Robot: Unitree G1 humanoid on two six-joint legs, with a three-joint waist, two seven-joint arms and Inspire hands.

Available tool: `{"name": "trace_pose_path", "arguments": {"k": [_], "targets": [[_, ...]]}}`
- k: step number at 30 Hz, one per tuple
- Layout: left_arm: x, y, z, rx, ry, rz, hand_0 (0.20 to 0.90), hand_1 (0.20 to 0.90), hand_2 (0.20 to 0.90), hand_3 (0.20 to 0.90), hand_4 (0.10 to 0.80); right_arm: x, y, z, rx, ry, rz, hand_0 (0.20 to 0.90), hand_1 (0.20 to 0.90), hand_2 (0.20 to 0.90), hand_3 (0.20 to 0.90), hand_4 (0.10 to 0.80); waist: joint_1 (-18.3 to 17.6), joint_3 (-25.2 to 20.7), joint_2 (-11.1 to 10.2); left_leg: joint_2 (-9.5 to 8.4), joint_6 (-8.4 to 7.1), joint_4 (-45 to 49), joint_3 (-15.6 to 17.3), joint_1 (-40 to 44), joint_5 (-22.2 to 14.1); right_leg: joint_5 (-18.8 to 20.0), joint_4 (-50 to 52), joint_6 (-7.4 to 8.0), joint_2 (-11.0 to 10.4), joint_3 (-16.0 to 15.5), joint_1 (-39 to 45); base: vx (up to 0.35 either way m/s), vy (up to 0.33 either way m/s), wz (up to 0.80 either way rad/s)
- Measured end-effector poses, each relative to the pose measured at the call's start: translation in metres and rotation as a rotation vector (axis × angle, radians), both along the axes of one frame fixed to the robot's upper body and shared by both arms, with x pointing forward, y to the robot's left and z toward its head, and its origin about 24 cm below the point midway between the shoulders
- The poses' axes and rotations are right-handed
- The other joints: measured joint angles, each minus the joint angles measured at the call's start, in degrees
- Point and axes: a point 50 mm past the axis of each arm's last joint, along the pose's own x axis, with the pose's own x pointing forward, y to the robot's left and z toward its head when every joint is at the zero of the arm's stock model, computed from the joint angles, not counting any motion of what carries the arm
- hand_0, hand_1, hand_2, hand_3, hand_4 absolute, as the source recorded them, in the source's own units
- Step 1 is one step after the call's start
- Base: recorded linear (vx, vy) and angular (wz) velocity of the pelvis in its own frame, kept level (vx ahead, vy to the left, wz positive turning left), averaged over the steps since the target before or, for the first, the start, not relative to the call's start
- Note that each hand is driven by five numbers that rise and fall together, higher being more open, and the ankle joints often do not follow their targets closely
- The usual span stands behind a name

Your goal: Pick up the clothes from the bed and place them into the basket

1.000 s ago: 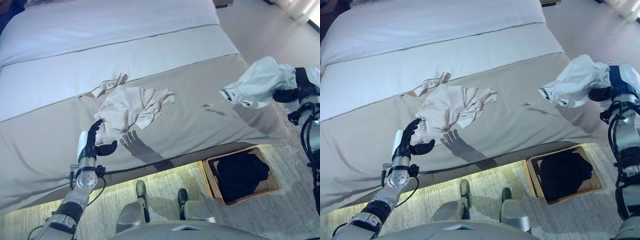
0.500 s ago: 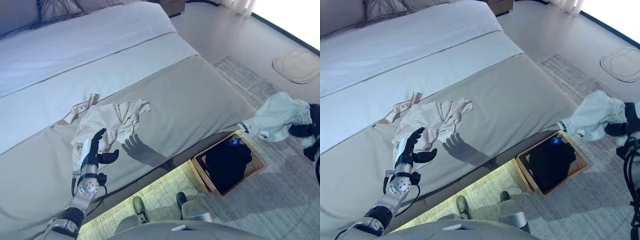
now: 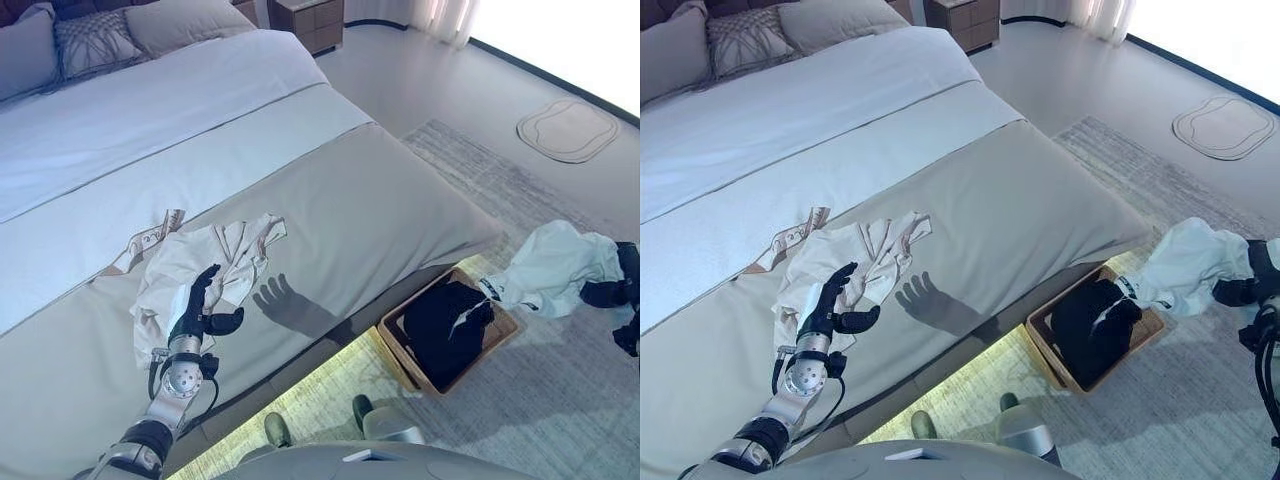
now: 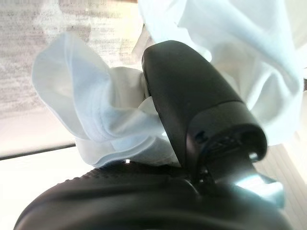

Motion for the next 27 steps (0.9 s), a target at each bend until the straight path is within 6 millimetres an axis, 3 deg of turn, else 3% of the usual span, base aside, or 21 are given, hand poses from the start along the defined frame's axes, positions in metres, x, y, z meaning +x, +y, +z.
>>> {"name": "trace_pose_path", "arguments": {"k": [6,7,12,27], "targets": [[-0.002,-0.002,-0.003,-0.007,0.018,-0.004,0.9,0.9,0.9,0.9,0.8,0.002,0.004,-0.018,0.04,0.067,-0.012,0.3,0.3,0.3,0.2,0.1,1.1,-0.6,0.4,-0.03,-0.03,0.2,-0.6,-0.3,0.0,0.0,-0.1,-0.03,0.0,-0.5,0.1,-0.004,-0.008,0.04],[-0.002,-0.002,-0.003,-0.007,0.018,-0.005,0.9,0.9,0.9,0.9,0.8,0.002,0.005,-0.02,0.046,0.069,-0.014,0.9,0.9,0.9,0.9,0.8,1.2,-0.6,0.4,-0.08,-0.1,0.2,-0.9,-0.5,0.1,0.0,-0.1,-0.03,0.0,-0.8,0.0,-0.008,0.0,0.14],[-0.002,-0.002,-0.004,-0.007,0.02,-0.006,0.9,0.9,0.9,0.9,0.8,0.004,0.008,-0.031,0.06,0.106,-0.037,0.9,0.9,0.9,0.9,0.8,2.2,-0.6,0.4,-0.23,-0.12,0.2,-1.5,-0.9,0.1,0.0,-0.2,-0.03,-0.2,-1.5,0.0,-0.006,0.002,0.07],[-0.002,-0.002,-0.004,-0.007,0.023,-0.005,0.9,0.9,0.9,0.9,0.8,0.008,0.003,-0.027,0.038,0.11,-0.075,0.9,0.9,0.9,0.9,0.8,2.6,-0.6,0.4,-0.22,-0.12,0.2,-1.8,-0.9,0.1,0.0,-0.6,-0.03,-0.2,-1.7,0.4,0.0,0.001,0.01]]}}
